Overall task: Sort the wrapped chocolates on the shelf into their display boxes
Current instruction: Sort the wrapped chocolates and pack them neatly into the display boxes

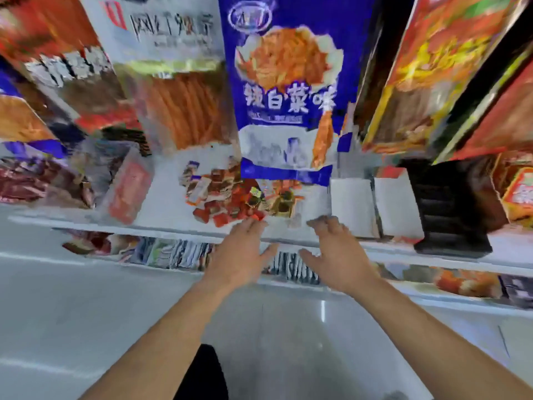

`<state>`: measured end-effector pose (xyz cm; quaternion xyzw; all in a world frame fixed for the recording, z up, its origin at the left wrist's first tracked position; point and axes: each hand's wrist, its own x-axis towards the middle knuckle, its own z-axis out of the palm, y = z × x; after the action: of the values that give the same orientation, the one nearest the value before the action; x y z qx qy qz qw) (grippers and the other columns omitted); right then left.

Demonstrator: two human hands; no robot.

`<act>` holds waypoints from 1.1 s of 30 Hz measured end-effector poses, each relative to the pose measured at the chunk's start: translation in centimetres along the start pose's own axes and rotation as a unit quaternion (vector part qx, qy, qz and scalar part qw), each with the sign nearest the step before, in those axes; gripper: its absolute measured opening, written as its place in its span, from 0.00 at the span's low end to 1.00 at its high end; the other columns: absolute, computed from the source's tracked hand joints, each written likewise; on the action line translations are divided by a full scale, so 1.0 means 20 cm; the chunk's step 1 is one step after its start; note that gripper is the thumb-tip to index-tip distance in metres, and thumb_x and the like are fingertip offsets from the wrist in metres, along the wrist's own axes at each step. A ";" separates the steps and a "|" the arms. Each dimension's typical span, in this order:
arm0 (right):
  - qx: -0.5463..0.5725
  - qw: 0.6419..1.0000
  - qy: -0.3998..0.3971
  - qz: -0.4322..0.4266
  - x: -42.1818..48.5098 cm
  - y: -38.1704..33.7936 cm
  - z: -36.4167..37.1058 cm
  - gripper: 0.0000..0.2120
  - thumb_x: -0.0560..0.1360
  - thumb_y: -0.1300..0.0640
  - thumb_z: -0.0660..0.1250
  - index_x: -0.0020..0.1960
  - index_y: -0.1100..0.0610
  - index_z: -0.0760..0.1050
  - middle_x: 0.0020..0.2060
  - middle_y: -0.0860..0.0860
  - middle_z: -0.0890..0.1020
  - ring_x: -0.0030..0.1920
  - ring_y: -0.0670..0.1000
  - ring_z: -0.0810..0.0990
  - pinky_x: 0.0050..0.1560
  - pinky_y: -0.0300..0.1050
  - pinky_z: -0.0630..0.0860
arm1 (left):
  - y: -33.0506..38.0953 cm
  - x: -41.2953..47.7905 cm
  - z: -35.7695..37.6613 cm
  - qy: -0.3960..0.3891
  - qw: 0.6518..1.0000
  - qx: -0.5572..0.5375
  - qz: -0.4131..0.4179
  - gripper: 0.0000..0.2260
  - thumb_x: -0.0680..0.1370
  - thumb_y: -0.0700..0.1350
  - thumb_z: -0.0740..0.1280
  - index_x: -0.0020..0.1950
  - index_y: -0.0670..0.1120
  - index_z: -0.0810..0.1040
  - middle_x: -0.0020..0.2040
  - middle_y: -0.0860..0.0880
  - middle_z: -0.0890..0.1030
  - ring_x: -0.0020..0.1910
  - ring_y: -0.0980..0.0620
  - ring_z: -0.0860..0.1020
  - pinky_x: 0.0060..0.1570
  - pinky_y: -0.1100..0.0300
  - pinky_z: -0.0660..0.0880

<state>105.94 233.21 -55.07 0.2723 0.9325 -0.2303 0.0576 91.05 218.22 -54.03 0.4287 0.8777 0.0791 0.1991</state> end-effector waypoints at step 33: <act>-0.036 0.968 0.235 -0.079 0.61 -0.15 0.26 0.22 0.80 0.42 0.60 0.69 0.52 0.71 0.63 0.54 0.74 0.63 0.58 0.73 0.61 0.53 0.74 | -0.42 0.34 0.15 0.278 0.956 0.023 0.092 0.24 0.78 0.59 0.64 0.71 0.53 0.70 0.68 0.52 0.73 0.67 0.51 0.69 0.66 0.54 0.66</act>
<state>94.02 234.44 -61.40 0.2422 0.9461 -0.1297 -0.1717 82.44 218.30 -61.29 0.4732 0.8568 0.1923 -0.0706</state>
